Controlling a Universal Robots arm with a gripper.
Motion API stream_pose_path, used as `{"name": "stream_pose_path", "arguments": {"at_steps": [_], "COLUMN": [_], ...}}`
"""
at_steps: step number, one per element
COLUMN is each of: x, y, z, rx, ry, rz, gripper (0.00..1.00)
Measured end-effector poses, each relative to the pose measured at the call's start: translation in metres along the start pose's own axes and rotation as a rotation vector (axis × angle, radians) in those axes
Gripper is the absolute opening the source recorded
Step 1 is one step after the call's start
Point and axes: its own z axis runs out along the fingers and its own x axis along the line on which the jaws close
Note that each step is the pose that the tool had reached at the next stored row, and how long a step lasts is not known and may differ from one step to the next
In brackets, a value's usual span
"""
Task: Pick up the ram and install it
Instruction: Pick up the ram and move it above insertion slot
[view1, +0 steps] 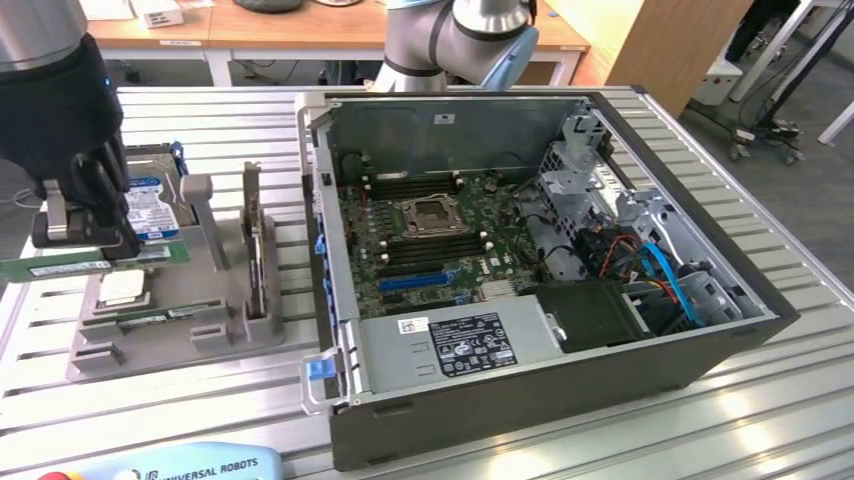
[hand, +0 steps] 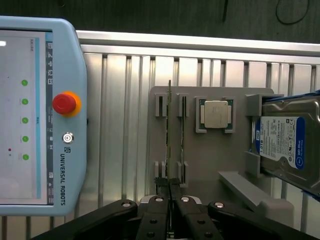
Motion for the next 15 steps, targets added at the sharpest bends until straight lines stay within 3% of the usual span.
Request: {"name": "stream_pose_path", "arguments": {"at_steps": [15], "x": [-0.001], "y": [0.0008], "z": [-0.0264], "rx": [0.0001], "ry": [-0.0001], "rz": [0.0], "gripper": [0.12]}}
